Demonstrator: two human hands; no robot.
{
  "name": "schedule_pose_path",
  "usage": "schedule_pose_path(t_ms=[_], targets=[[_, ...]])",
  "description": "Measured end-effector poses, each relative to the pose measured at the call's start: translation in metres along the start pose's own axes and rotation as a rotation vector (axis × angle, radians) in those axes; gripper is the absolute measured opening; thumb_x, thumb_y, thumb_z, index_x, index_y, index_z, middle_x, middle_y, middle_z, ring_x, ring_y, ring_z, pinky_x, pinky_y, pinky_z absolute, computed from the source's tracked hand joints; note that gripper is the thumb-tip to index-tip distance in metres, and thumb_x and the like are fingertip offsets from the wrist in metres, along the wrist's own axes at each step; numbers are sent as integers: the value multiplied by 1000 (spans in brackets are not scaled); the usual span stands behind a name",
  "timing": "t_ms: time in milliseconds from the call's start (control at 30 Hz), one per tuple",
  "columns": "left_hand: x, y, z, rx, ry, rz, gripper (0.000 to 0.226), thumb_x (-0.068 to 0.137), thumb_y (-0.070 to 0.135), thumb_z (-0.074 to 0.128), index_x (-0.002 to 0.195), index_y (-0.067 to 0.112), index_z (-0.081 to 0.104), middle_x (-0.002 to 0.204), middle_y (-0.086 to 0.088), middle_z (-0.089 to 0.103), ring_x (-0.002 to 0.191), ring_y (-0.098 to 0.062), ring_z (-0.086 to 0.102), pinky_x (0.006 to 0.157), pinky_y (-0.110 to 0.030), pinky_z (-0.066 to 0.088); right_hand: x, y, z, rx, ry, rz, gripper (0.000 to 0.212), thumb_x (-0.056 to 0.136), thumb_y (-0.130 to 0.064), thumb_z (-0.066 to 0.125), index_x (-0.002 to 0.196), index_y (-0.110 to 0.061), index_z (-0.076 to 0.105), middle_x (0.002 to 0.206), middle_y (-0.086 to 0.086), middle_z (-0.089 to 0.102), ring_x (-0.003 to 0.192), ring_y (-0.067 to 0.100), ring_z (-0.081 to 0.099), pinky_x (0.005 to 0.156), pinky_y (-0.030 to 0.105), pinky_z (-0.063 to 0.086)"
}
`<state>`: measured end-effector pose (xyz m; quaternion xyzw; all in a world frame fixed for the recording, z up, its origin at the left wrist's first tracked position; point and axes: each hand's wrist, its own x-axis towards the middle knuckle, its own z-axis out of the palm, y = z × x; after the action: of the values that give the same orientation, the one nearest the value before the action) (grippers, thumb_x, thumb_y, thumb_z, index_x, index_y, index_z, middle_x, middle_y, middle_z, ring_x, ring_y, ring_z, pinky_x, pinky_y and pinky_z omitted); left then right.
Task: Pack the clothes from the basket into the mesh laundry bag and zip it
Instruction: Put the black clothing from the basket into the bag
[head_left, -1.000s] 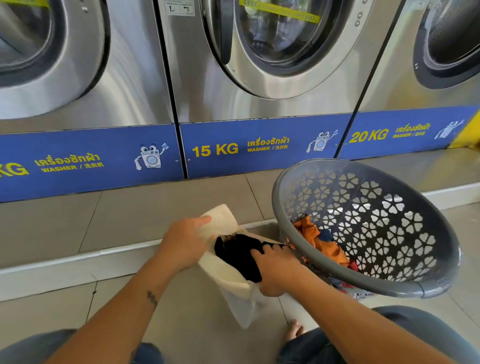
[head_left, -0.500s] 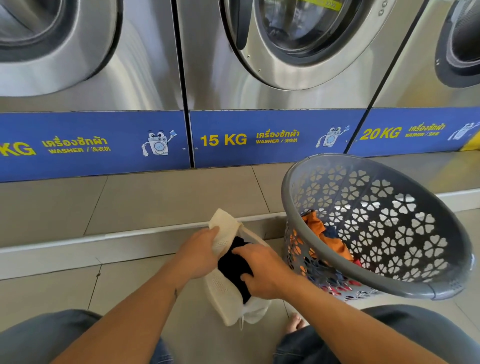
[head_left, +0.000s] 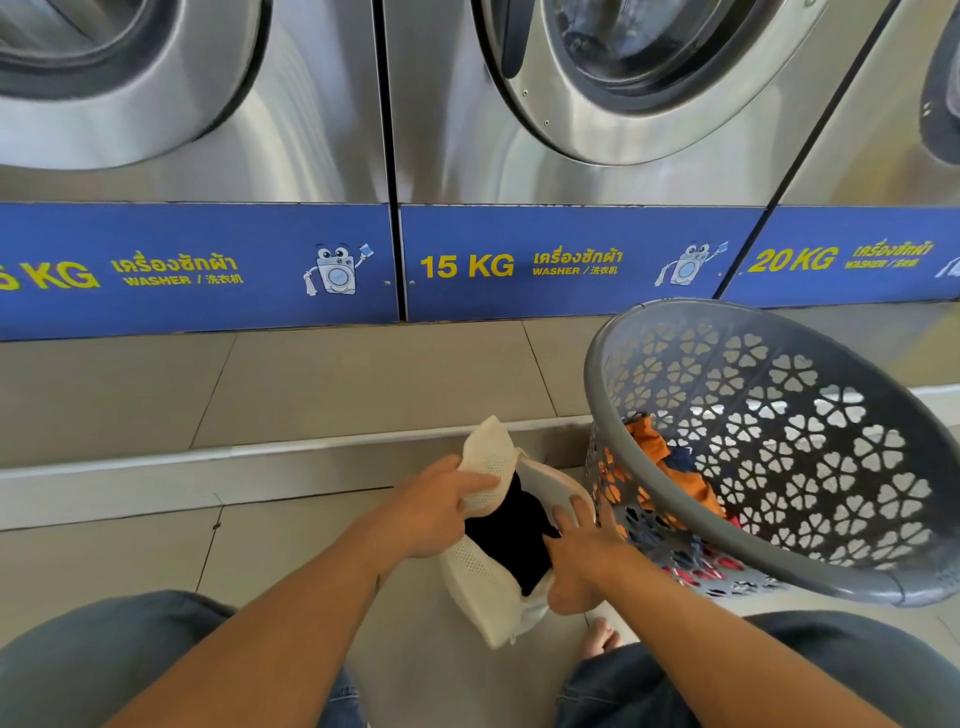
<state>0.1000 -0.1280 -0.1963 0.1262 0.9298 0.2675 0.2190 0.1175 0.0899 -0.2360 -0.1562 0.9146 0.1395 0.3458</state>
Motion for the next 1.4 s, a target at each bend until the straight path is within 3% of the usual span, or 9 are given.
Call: schedule_pose_path(t_ms=[233,367,433,633,767,967,1167,1267,1400], targets=[[1,-3,6,58,68,56,46,97,10,44,126,39,64,129,7,52,118,-21,50,94,-32,44,4,-10,12,-161,12,90,90,87,-48,56,161,-34,7,155,17,29,146,43,18,116,71,7],[5,5,-1,1,163,48,46,93,7,43,114,36,71,126,8,57,116,-19,51,93,-34,45,-2,-4,-2,-114,167,110,37,94,-25,54,131,-23,54,122,8,65,119,33,59,105,51,38],[4,11,-5,-50,239,49,48,89,5,41,109,35,72,123,9,60,113,-19,54,91,-35,48,-2,1,-11,21,296,87,26,94,-16,51,118,-20,59,113,6,69,107,31,67,88,42,48],[-3,25,-4,-141,439,30,41,87,10,45,110,30,72,127,6,62,113,-19,56,92,-33,49,-20,13,-22,344,469,-39,27,89,-16,51,113,-25,60,105,5,72,101,31,67,77,39,51],[-9,15,8,-24,366,2,37,87,18,51,115,34,68,124,9,61,106,-19,57,84,-36,52,-28,11,-5,384,383,-92,43,86,-8,52,122,-30,60,113,5,71,109,31,65,89,44,52],[-6,11,5,-45,422,0,44,87,9,51,122,30,68,133,6,59,114,-22,56,92,-37,51,-32,11,-9,393,474,-85,42,87,-5,56,122,-27,62,111,7,70,102,31,67,71,33,49],[0,32,0,-157,536,75,42,84,4,52,113,26,73,112,6,67,88,-18,61,74,-27,50,-46,15,-34,440,311,-76,52,88,-14,56,140,-23,53,132,8,57,119,33,57,93,47,55],[1,33,3,-174,555,66,41,85,7,52,113,27,73,108,9,67,94,-16,62,79,-28,51,-75,28,-54,557,217,-132,58,92,-28,59,148,-31,44,143,1,53,126,24,54,105,42,49],[1,35,4,-213,583,44,39,85,7,54,113,27,73,104,9,67,96,-17,61,81,-31,51,-122,56,-84,924,307,-240,46,93,-28,66,137,-36,55,127,-8,67,113,14,65,100,32,51]])
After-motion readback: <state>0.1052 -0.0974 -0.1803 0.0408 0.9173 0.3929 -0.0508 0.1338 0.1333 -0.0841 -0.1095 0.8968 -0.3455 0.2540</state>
